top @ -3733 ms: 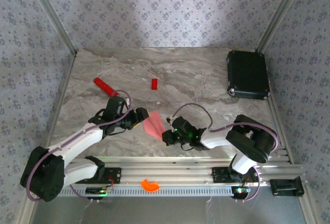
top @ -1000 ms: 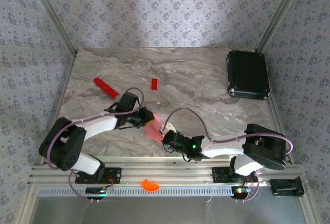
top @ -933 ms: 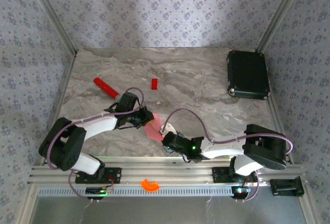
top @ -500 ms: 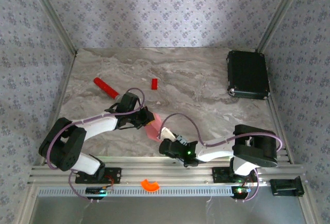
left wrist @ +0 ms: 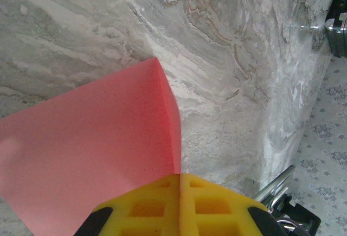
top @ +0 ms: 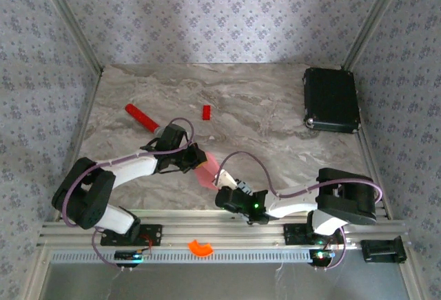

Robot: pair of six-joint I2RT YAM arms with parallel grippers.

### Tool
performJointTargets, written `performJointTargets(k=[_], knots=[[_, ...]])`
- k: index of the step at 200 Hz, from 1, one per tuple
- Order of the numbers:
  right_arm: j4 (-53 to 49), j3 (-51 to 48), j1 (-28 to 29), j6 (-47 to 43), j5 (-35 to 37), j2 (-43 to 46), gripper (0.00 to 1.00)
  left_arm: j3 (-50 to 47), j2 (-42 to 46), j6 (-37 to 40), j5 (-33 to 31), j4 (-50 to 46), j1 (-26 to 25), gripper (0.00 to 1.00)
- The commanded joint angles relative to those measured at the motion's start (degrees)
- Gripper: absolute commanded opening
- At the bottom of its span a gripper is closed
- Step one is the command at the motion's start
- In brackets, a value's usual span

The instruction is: Fold a paper plane with a square sheet of paper (pick it up from the middle)

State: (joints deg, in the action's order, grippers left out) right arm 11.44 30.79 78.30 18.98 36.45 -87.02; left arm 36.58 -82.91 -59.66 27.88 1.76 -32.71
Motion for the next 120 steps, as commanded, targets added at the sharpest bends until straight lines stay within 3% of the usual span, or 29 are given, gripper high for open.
performJointTargets(k=[1,70,91,120], knots=[[0.62,-0.44,-0.05,1.65,-0.13,0.82,0.17,0.90,0.30,-0.09,1.39,0.61,-0.46,0.06],[2.18,-1.00,-1.30,3.71,-4.41,1.29,0.03,1.04,0.01,0.16,0.93,-0.02,-0.83,0.08],[3.84,-1.50,-4.46,7.54,-12.13,1.37,0.00,1.34,1.73,0.89,-0.55,-1.41,-0.84,0.22],[9.68,-3.05,-9.65,12.87,-23.29,0.92,0.00,2.05,7.50,2.61,-7.33,-8.08,-0.27,0.61]])
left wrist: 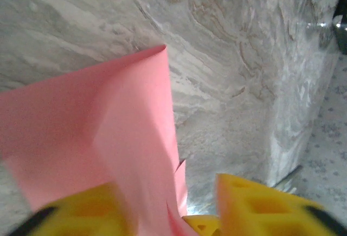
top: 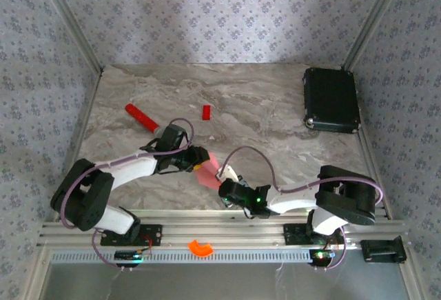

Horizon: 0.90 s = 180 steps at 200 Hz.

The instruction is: Fold a paper plane with a square sheet of paper (pick it up from the middle)

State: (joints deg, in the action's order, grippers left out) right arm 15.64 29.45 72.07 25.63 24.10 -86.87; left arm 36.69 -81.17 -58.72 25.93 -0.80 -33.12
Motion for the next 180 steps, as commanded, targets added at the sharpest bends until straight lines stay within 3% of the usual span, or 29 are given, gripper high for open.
performJointTargets(k=[1,24,59,115,180], knots=[[5.69,-1.74,-3.56,6.25,-11.32,0.71,0.00,1.92,5.97,1.72,-5.51,-5.70,0.15,0.62],[10.19,-2.48,-7.08,9.03,-16.95,-0.76,0.00,0.49,10.85,1.86,-8.92,-8.46,1.37,0.68],[14.12,-3.12,-10.17,13.73,-22.00,-3.11,0.00,-2.29,14.54,1.74,-7.92,-8.66,2.18,0.68],[22.33,-4.68,-12.21,21.12,-28.02,-7.84,0.00,-4.74,13.75,0.69,-3.42,-3.02,2.09,0.45],[37.05,-8.36,-15.03,29.96,-35.24,-14.54,0.00,-3.61,9.01,1.67,1.16,1.18,0.50,0.33]])
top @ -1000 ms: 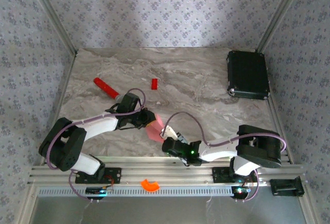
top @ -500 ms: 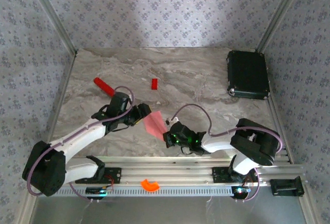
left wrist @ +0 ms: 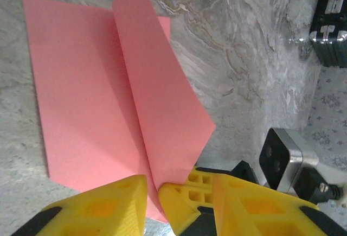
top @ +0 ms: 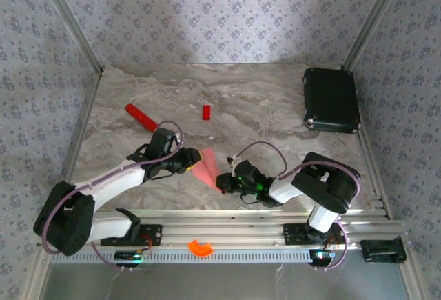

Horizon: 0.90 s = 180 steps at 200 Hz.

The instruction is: Fold a paper plane with a square sheet of paper (pick it up from the middle)

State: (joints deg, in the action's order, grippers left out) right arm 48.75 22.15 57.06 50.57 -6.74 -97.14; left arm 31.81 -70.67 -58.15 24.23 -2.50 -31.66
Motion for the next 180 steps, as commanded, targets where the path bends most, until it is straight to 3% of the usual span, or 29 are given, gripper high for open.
performJointTargets(k=[1,93,180], knots=[[4.00,-1.10,-0.02,5.09,-4.41,-4.27,0.00,1.29,-1.57,1.10,2.94,2.91,-1.00,0.33],[3.72,-1.59,-0.54,7.70,-4.42,-5.34,0.00,4.55,-10.08,0.02,5.73,10.95,-2.44,0.08],[2.87,-2.17,-1.48,8.22,-5.28,-4.95,0.00,4.02,-17.44,-0.66,1.97,13.19,-2.54,0.00]])
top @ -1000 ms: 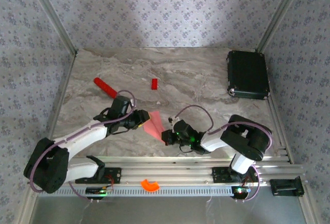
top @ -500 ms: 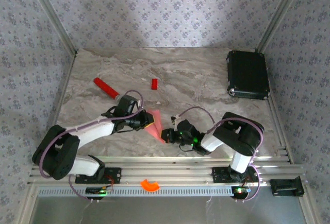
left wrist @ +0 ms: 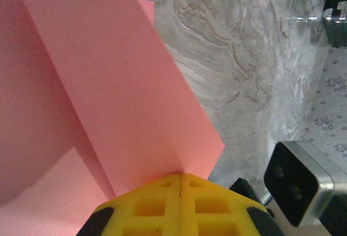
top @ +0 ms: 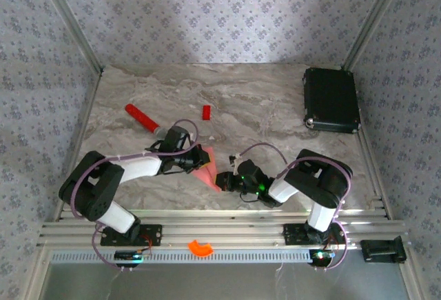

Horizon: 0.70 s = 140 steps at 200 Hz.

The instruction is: Fold a paper plane with a square sheet of paper (pick it up from the middle)

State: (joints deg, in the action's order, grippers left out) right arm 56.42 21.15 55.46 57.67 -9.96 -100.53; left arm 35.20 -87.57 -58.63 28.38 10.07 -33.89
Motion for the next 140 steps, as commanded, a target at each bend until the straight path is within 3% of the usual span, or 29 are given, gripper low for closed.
performJointTargets(k=[1,140], knots=[[-4.86,-1.14,0.10,1.12,-2.08,-1.63,0.00,0.64,-0.56,-0.17,-2.27,0.55,-0.31,0.00],[-16.12,2.94,-0.81,1.63,-5.38,-1.25,0.00,-0.13,-2.88,-1.30,-2.01,3.66,-0.86,0.00]])
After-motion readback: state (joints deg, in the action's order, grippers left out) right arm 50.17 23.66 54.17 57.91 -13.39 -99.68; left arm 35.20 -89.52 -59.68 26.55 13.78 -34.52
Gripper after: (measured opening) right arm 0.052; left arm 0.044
